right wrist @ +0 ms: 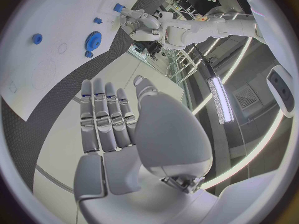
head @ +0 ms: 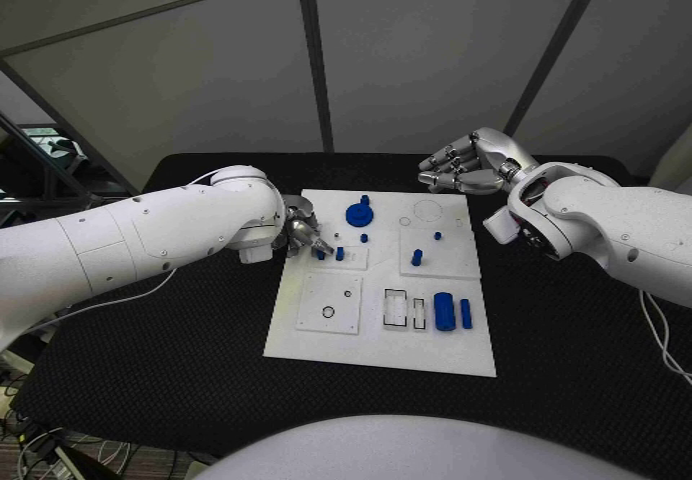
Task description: Assemble the parts on the task board
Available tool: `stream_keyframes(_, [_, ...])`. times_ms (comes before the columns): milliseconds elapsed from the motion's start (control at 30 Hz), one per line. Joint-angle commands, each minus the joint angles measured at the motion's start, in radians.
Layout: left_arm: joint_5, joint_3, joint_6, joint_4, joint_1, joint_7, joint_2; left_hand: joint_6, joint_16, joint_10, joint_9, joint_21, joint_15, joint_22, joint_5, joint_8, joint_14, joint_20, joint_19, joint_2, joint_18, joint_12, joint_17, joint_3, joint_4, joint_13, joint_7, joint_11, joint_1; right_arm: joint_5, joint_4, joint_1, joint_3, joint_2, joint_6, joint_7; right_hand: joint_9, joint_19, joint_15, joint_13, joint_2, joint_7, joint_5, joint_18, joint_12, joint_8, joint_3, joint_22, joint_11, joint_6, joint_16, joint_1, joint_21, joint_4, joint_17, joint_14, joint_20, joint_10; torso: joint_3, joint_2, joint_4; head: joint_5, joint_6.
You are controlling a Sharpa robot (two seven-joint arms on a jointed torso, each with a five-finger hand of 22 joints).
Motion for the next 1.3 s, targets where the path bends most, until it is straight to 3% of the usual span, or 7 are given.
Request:
stream_keyframes(33, [0.006,0.0,-0.009,-0.002,0.001,-0.008,0.0,0.005,-0.002,0.005,0.003,0.004,0.002,0.132,0.003,0.0,0.007,-0.003,0.022,0.0,-0.011,0.004,0.001,-0.025,0.007,0.0,0.001,-0.001,-0.016,0.005,0.002,0.002,0.001,-0.001,0.002,0.007,-0.001,-0.001,-0.001,-0.001,0.005,0.002,0.007,0.002,-0.003,0.001,-0.007,-0.002,-0.001,-0.005,-0.003,-0.008,-0.007,0.002,-0.002,-0.007,0.006,-0.006,-0.0004,0.0,0.0001,0.0,0.0])
stream_keyframes(600, [0.043,0.002,-0.079,0.002,0.0,-0.004,-0.012,-0.001,-0.009,-0.003,0.015,-0.004,0.004,0.132,0.004,-0.001,0.009,-0.003,0.021,0.011,-0.009,0.0,0.006,-0.209,0.071,-0.006,0.003,0.001,-0.04,0.006,0.0,0.002,0.001,-0.001,0.001,0.008,-0.001,-0.002,0.001,-0.001,0.005,0.003,0.008,0.002,-0.004,0.0,-0.01,-0.004,0.0,-0.008,-0.004,-0.011,-0.011,0.003,-0.005,-0.01,0.007,-0.009,-0.0009,0.0,0.0011,-0.003,0.001])
stream_keyframes(767, [0.063,0.024,-0.144,0.004,0.0,0.015,-0.022,-0.023,-0.034,-0.046,0.015,-0.03,0.009,0.114,0.019,-0.009,0.002,0.0,0.008,0.036,-0.003,-0.046,-0.003,-0.236,0.078,-0.073,0.011,0.008,-0.008,0.006,-0.002,0.002,0.001,-0.001,0.0,0.008,-0.001,-0.002,0.001,-0.001,0.005,0.003,0.008,0.002,-0.004,0.0,-0.01,-0.004,0.0,-0.008,-0.004,-0.011,-0.011,0.003,-0.005,-0.01,0.007,-0.009,-0.0007,0.0,0.0004,-0.003,0.003])
stream_keyframes(833, [0.068,0.034,-0.172,0.007,0.0,0.027,-0.026,-0.047,-0.072,-0.097,0.011,-0.063,0.015,0.089,0.075,-0.022,-0.014,0.005,-0.01,0.046,0.005,-0.101,-0.019,-0.25,0.078,-0.148,0.022,0.017,0.016,0.006,-0.003,0.002,0.001,-0.002,0.0,0.008,-0.001,-0.002,0.001,-0.001,0.005,0.003,0.008,0.002,-0.004,0.0,-0.01,-0.004,0.0,-0.008,-0.004,-0.011,-0.011,0.003,-0.005,-0.01,0.007,-0.009,-0.0008,0.0,0.0005,-0.004,0.004])
stream_keyframes(1067, [0.095,0.053,-0.277,0.016,0.0,0.159,-0.029,-0.172,-0.237,-0.365,-0.057,-0.396,0.068,-0.155,0.1,-0.114,-0.139,0.048,-0.204,0.086,0.074,-0.337,-0.119,-0.196,0.027,-0.427,0.089,0.078,0.173,0.007,-0.005,0.002,0.001,-0.003,-0.001,0.008,-0.001,-0.002,0.001,-0.001,0.005,0.004,0.009,0.002,-0.004,0.0,-0.01,-0.005,0.0,-0.009,-0.004,-0.012,-0.012,0.003,-0.006,-0.011,0.007,-0.01,-0.0006,0.0,0.0004,-0.01,0.01])
stream_keyframes(1200, [0.09,0.055,-0.328,0.021,0.0,0.283,-0.018,-0.209,-0.291,-0.451,-0.113,-0.648,0.095,-0.331,0.099,-0.168,-0.222,0.073,-0.368,0.05,0.117,-0.397,-0.171,-0.132,-0.034,-0.474,0.12,0.108,0.281,0.007,-0.005,0.001,0.001,-0.002,-0.001,0.009,-0.001,-0.002,0.001,-0.001,0.006,0.004,0.011,0.002,-0.003,0.0,-0.01,-0.005,0.001,-0.009,-0.004,-0.012,-0.013,0.004,-0.007,-0.011,0.007,-0.01,-0.0003,0.0,-0.0003,-0.015,0.016])
stream_keyframes(1300, [0.029,0.053,-0.371,0.028,-0.005,0.387,-0.006,-0.215,-0.111,-0.541,-0.177,-0.743,0.095,-0.385,0.096,-0.235,-0.123,0.082,-0.453,0.0,0.126,-0.519,-0.07,-0.073,-0.08,-0.562,0.125,0.134,0.343,0.007,-0.005,0.001,0.001,-0.002,-0.001,0.009,-0.001,-0.002,0.001,-0.001,0.007,0.004,0.012,0.002,-0.003,0.0,-0.01,-0.005,0.001,-0.009,-0.003,-0.012,-0.013,0.004,-0.007,-0.011,0.007,-0.011,-0.0004,0.001,0.0001,-0.02,0.02])
